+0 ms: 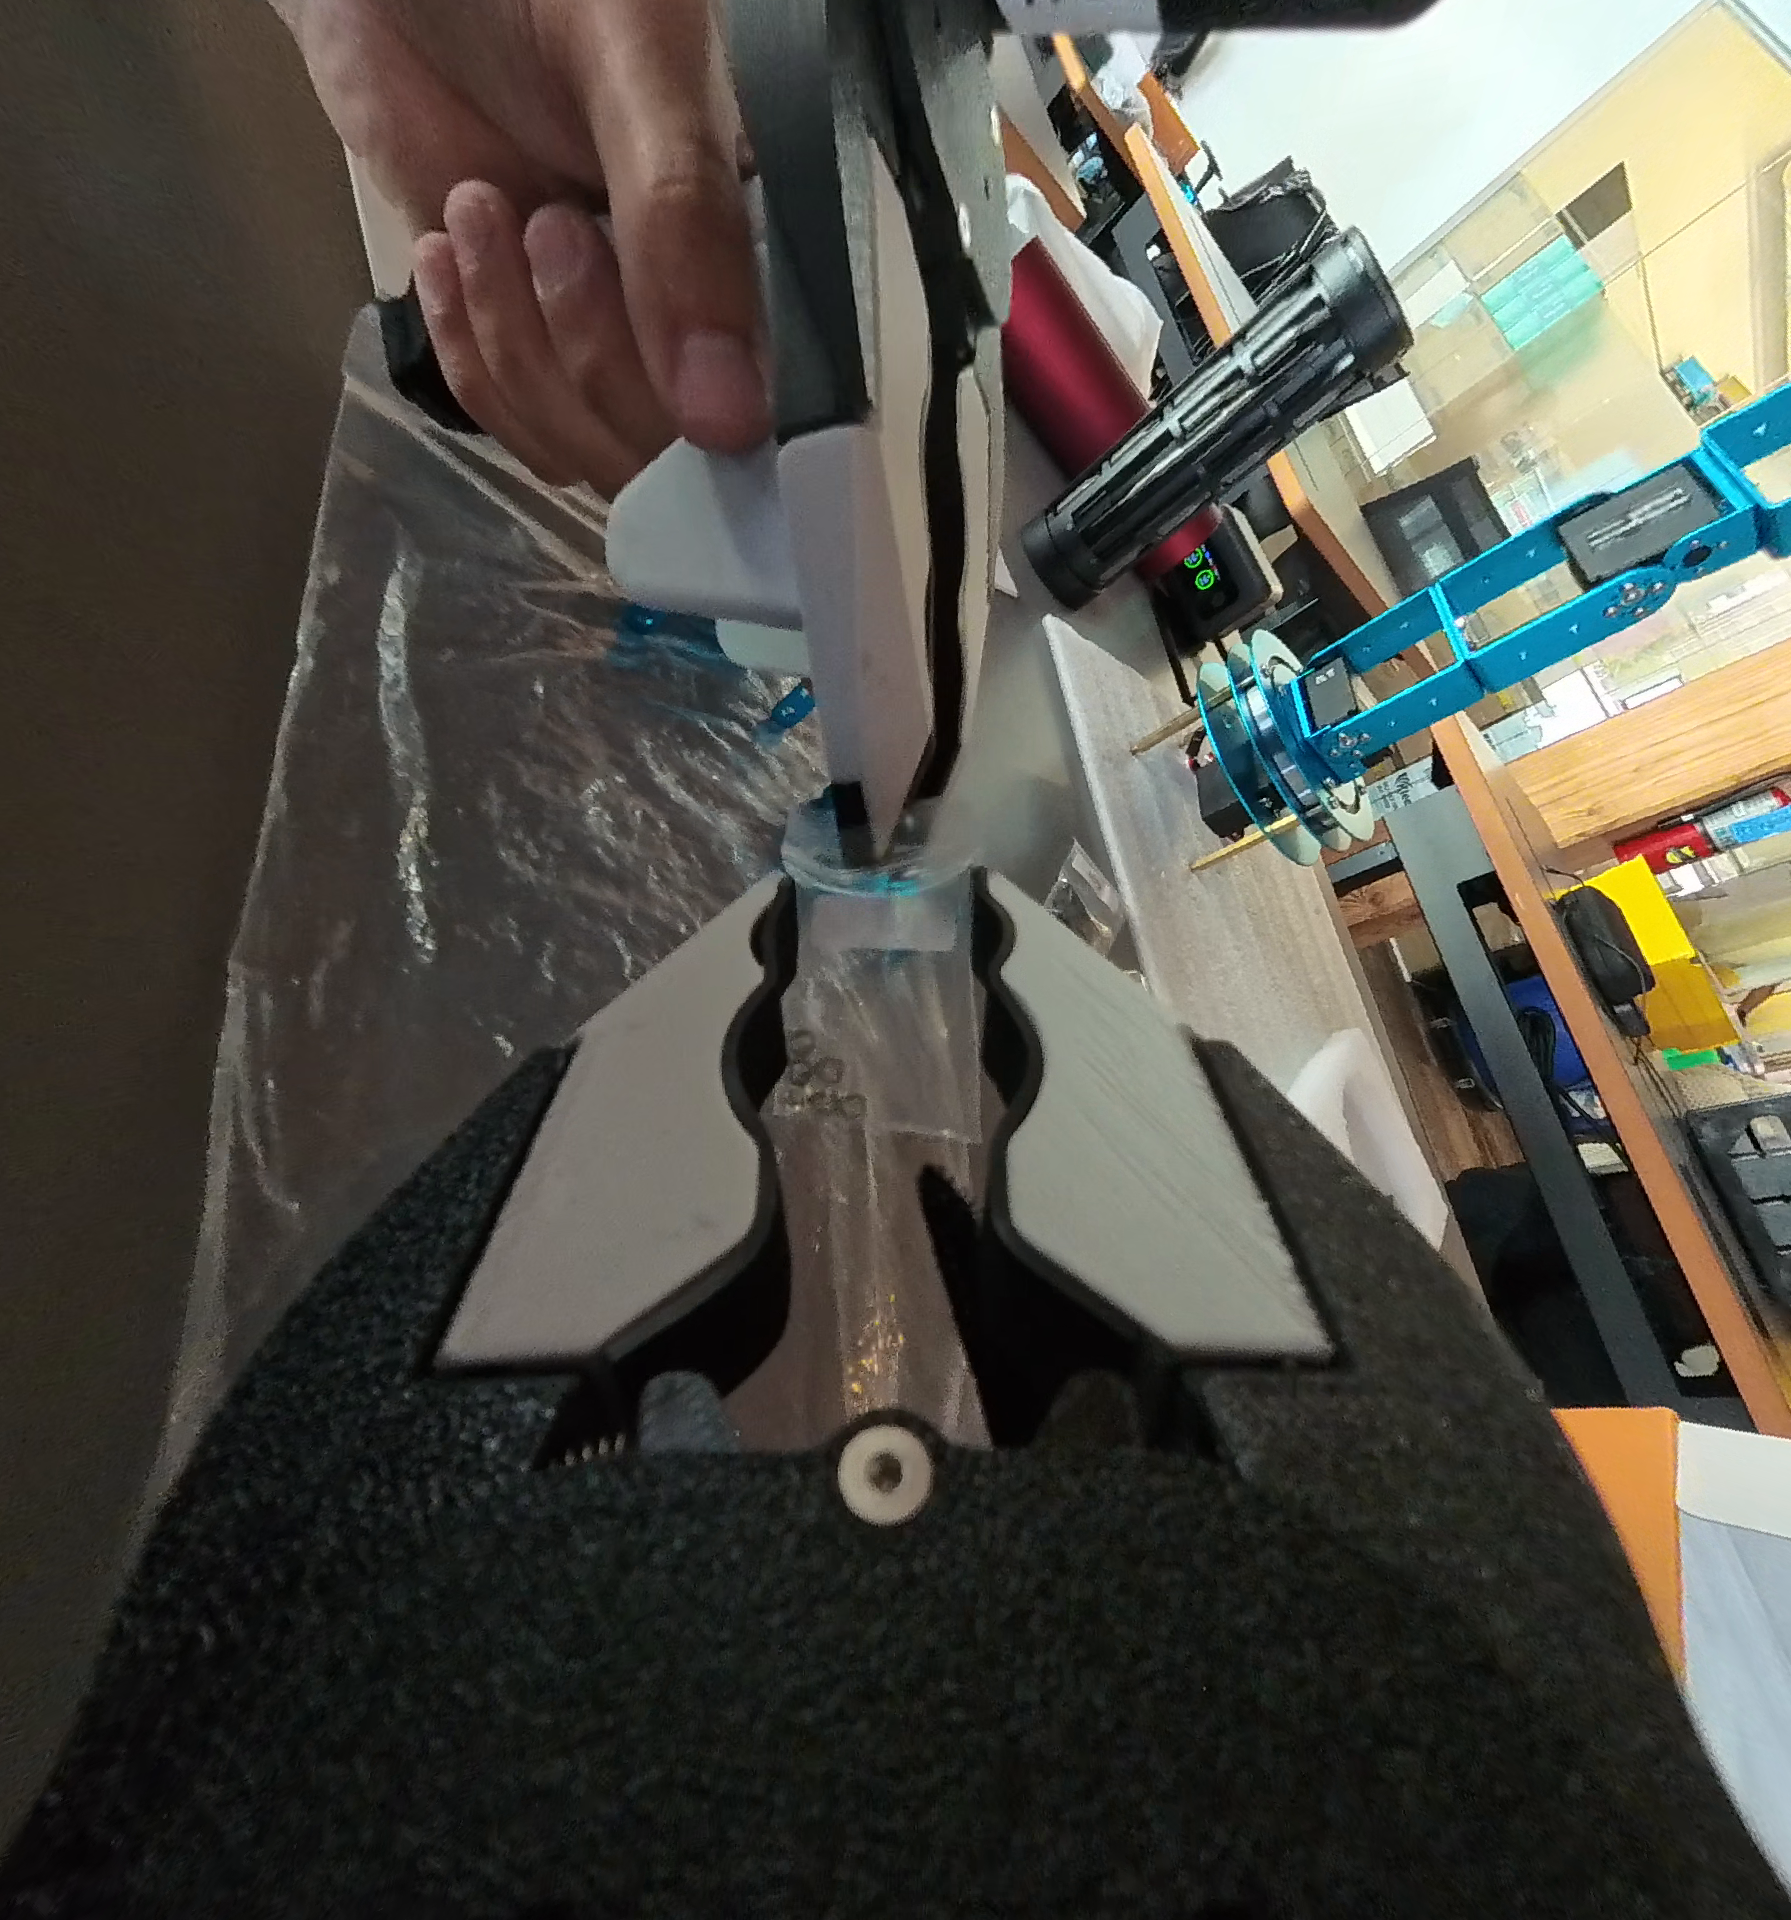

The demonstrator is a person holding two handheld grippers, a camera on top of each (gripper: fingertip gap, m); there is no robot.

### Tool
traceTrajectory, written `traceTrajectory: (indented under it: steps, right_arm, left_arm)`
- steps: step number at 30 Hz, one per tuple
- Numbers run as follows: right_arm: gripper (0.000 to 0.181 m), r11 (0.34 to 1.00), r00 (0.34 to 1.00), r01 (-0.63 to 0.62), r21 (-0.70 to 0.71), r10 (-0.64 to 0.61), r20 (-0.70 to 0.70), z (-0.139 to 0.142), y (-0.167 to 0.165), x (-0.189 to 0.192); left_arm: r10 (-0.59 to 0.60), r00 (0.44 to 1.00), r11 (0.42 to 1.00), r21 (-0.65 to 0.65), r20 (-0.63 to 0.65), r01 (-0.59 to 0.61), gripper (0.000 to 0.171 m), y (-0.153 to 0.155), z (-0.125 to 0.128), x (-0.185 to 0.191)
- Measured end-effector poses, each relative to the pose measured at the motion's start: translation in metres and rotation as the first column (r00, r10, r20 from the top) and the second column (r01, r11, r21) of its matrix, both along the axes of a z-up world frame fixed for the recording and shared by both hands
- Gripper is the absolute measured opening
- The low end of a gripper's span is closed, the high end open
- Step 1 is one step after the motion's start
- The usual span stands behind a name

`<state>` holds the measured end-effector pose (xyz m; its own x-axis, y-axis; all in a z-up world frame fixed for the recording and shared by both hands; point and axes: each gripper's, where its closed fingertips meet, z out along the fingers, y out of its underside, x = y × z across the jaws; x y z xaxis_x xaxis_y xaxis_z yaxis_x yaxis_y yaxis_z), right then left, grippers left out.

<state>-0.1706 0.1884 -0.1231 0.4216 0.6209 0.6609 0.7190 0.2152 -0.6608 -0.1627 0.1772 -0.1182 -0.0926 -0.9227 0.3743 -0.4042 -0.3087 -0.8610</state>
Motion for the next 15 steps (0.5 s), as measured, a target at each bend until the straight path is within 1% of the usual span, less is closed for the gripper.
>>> traceTrajectory:
  steps: [1, 2, 6, 9, 11, 13, 15]
  right_arm:
    - [0.032, 1.0, 1.0, -0.001, 0.001, 0.001, 0.001, 0.0001, -0.0003, -0.0004]
    - [0.032, 1.0, 1.0, -0.003, 0.001, 0.003, 0.001, 0.0003, -0.0007, -0.0007]
    - [0.034, 1.0, 1.0, -0.013, -0.007, 0.013, -0.02, 0.0021, -0.0022, -0.001]
    - [0.043, 1.0, 0.999, -0.023, -0.009, 0.023, -0.034, 0.0043, -0.0047, -0.0039]
    - [0.045, 1.0, 0.999, -0.025, 0.011, 0.025, -0.038, 0.008, -0.0059, -0.0056]
    - [0.049, 1.0, 0.999, -0.018, 0.021, 0.018, -0.039, 0.0093, -0.005, -0.0059]
    - [0.042, 1.0, 0.999, -0.026, 0.012, 0.027, -0.035, 0.0069, -0.006, -0.0065]
  left_arm:
    - [-0.005, 1.0, 1.0, 0.003, 0.0, 0.005, 0.003, -0.0001, -0.0005, -0.0001]
    - [-0.011, 1.0, 1.0, 0.007, 0.004, 0.011, 0.002, -0.0001, -0.0002, -0.0005]
    - [-0.029, 1.0, 0.999, -0.029, 0.006, 0.029, 0.001, -0.0026, 0.0028, -0.0016]
    - [-0.03, 0.999, 0.997, -0.078, 0.012, 0.031, 0.0, -0.0033, 0.005, -0.0018]
    - [-0.039, 0.999, 0.995, -0.096, 0.014, 0.04, 0.0, -0.0042, 0.0045, -0.0017]
    - [-0.063, 0.998, 0.987, -0.145, 0.022, 0.066, 0.0, -0.009, 0.0055, -0.0018]
    - [-0.066, 0.998, 0.984, -0.163, 0.024, 0.069, 0.0, -0.01, 0.0054, -0.0015]
